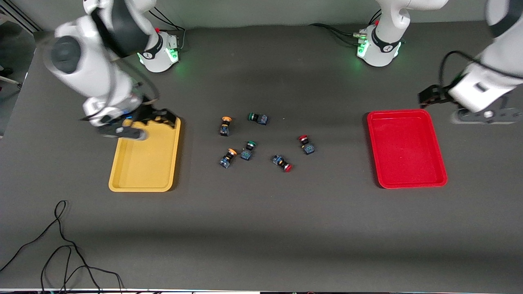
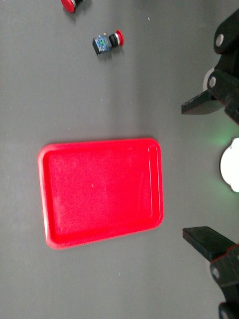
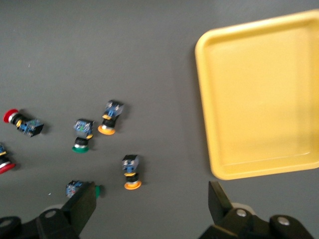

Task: Place red and yellow buttons in trays
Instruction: 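Move both grippers down toward the buttons between the trays, then grasp yellow button with the right gripper while the left gripper grasps red button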

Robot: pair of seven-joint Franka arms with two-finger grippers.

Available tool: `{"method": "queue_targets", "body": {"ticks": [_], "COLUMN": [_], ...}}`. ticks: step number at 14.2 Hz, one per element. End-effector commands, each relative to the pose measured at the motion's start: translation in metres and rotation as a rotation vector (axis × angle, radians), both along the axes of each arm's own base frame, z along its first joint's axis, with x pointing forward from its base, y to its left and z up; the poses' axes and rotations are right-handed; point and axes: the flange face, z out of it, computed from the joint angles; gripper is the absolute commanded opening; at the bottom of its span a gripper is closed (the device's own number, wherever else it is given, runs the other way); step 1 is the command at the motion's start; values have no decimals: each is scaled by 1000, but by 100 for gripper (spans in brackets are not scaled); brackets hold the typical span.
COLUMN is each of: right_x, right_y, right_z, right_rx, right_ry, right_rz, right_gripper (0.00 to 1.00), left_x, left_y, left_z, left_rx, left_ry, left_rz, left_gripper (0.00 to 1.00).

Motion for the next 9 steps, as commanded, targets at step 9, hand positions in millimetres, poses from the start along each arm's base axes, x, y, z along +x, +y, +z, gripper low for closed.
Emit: {"method": "queue_targets", "body": {"ticks": [9], "right_x": [-80], "right_y": [125], "right_z": [-69], "right_rx": [-77], "right_ry": [7], "right_rz": [-3], "right_gripper": [100], "left_x": [10], "left_y": [-200], "left_z": [-176], "left_rx": [117], "left_ry": [14], "left_rz": [81], "left_gripper": [99]}}
